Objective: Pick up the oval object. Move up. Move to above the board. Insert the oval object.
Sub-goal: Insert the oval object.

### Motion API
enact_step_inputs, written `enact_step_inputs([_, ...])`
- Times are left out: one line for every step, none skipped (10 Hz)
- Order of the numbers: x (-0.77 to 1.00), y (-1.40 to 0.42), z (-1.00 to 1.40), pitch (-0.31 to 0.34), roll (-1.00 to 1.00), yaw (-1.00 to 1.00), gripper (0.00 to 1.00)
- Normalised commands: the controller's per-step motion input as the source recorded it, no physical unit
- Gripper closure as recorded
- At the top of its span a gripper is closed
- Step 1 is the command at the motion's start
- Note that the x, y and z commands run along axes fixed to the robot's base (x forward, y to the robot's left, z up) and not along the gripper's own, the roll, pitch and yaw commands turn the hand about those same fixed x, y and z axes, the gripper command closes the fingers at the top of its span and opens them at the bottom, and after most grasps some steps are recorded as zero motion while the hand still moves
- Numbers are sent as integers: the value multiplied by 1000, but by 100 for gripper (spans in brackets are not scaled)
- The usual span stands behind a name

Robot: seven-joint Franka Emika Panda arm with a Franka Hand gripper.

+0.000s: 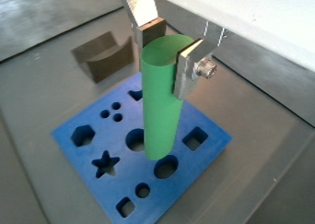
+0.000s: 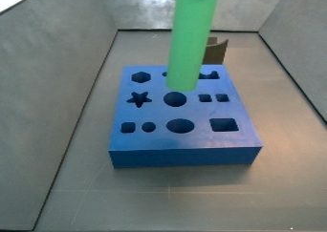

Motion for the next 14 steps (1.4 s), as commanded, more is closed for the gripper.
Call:
enact_step_inputs([0,0,-46,0,0,0,100])
enact_step_inputs([71,-97,-266,-89,-24,0,100])
enact_step_inputs([89,-166,-383,-126,-9,0,100])
enact_step_inputs([126,-157,-417,-123,-6,0,100])
enact_step_inputs([94,-109,-351,-103,-1,0,100])
enact_step_inputs([123,0,-323,-94,-9,0,100])
enact_step_inputs([0,0,-360,-43,0,17,100])
enact_step_inputs([-49,0,-317,0,20,26,100])
enact_step_inputs([-74,0,-217,0,30,46,100])
enact_step_inputs([0,0,-29,0,0,0,100])
enact_step_inputs([0,0,-243,0,0,0,100])
enact_step_inputs([3,0,-280,0,1,31,100])
enact_step_inputs([57,0,-271,0,7,63,100])
enact_step_inputs([74,0,-254,0,3,63,100])
